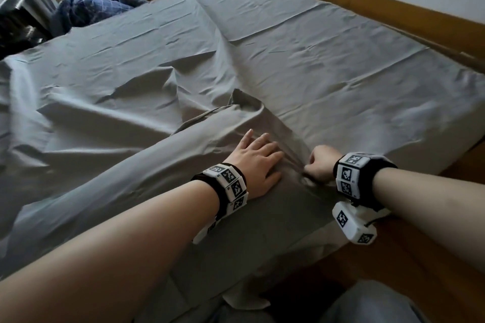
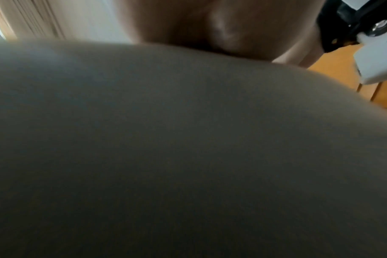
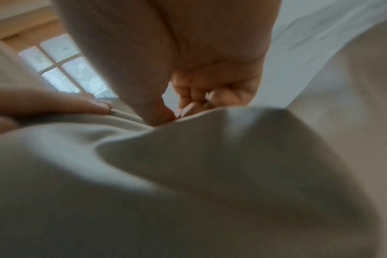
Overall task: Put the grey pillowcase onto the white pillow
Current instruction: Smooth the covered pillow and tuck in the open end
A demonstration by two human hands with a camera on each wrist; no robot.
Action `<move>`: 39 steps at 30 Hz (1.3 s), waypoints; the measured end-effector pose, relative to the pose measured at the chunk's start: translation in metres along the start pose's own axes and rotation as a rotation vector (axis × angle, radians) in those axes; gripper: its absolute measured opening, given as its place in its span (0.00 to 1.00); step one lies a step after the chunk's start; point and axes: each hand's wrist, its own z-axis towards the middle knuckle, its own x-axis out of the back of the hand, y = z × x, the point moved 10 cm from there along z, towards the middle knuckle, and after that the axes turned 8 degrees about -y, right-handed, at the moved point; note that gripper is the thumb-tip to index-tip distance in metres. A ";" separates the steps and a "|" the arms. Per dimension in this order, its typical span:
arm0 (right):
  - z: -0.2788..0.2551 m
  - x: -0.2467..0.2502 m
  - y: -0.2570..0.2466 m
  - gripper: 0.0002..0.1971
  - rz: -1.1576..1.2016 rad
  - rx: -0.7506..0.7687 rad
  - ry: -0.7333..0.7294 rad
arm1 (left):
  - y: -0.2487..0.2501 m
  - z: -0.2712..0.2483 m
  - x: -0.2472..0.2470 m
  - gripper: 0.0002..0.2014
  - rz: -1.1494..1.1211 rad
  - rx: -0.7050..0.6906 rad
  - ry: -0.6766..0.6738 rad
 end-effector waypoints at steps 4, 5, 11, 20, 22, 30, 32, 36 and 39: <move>-0.005 0.025 -0.010 0.04 0.283 0.085 0.131 | 0.010 0.009 -0.004 0.24 0.039 -0.078 -0.051; -0.004 0.031 -0.007 0.07 0.427 0.081 0.147 | 0.012 0.013 -0.005 0.25 0.047 -0.087 -0.068; -0.009 0.017 0.002 0.10 0.688 0.060 -0.060 | 0.038 0.034 -0.007 0.24 0.021 -0.164 -0.222; -0.022 -0.007 -0.005 0.12 0.676 0.188 -0.295 | 0.022 0.046 -0.001 0.27 0.058 -0.155 -0.332; -0.022 -0.008 -0.010 0.11 0.573 0.242 -0.268 | 0.017 0.043 -0.004 0.27 0.030 -0.159 -0.319; -0.014 0.007 -0.020 0.20 0.483 0.369 0.058 | 0.002 0.021 0.019 0.32 -0.012 -0.159 -0.095; -0.010 -0.020 -0.030 0.17 0.504 0.363 -0.187 | -0.013 0.015 0.024 0.35 -0.094 -0.109 -0.053; -0.005 -0.046 -0.031 0.13 0.190 0.219 -0.321 | -0.022 0.003 0.022 0.36 -0.129 -0.102 -0.072; 0.003 -0.010 -0.027 0.15 0.355 0.243 -0.009 | -0.007 -0.002 0.026 0.33 -0.138 -0.170 -0.080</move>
